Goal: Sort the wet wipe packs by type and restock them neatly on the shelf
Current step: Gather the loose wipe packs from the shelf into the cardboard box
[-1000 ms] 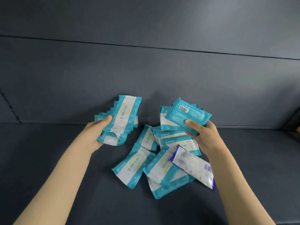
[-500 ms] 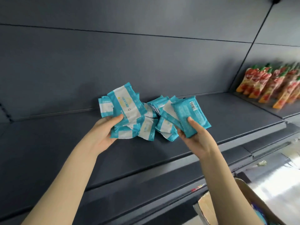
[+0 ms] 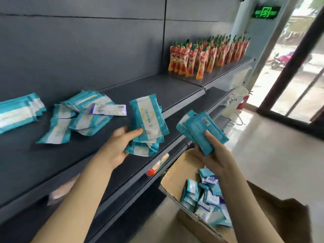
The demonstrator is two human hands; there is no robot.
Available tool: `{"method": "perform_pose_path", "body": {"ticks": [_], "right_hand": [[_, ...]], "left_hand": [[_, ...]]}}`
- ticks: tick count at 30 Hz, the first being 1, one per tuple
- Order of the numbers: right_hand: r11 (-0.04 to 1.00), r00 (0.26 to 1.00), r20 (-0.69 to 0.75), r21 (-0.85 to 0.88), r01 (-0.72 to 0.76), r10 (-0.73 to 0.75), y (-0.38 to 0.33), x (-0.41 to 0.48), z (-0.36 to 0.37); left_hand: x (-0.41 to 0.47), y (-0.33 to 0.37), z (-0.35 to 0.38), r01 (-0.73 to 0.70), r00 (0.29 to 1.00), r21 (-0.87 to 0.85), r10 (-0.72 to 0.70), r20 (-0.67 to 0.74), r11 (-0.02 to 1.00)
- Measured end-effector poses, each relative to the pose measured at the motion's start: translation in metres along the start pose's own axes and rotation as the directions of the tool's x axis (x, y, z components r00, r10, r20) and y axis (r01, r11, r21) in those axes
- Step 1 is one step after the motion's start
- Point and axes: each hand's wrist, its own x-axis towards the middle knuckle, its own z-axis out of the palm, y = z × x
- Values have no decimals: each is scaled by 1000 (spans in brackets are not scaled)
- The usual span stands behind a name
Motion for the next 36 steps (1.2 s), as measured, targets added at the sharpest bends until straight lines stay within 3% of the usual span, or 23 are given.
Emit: {"method": "perform_pose_path", "body": {"ticks": [8,12,17,22,27,31,34,36], "right_hand": [[997,950,-304,-54,55,-68,-64,11,-194],[999,881,-473,8,34,-26,-52,26,-257],[996,752,-657,-39,-85,39,-15,68,-334],[962,599,-791,-49,-270,128,46,163,-425],[860,426,-890,-82,-504,165,98,257,-496],[807,361,-903,-26,-590,234,116,307,-522],[810,365,-890,7,-587,272,115,331,-528],[795,362,-903,-40,-606,231,113,338,-531]], "left_hand": [[50,-147,144,310,945,71,-316,89,948],[69,-215,161,454,890,119,-455,-13,883],[120,-313,170,620,784,202,-610,-115,758],[202,-437,174,650,754,314,-638,-156,692],[273,-545,171,710,673,430,-717,-180,558],[310,-593,162,720,617,563,-746,-251,406],[327,-606,157,764,558,550,-774,-300,338],[332,-611,156,758,557,575,-763,-329,306]]}}
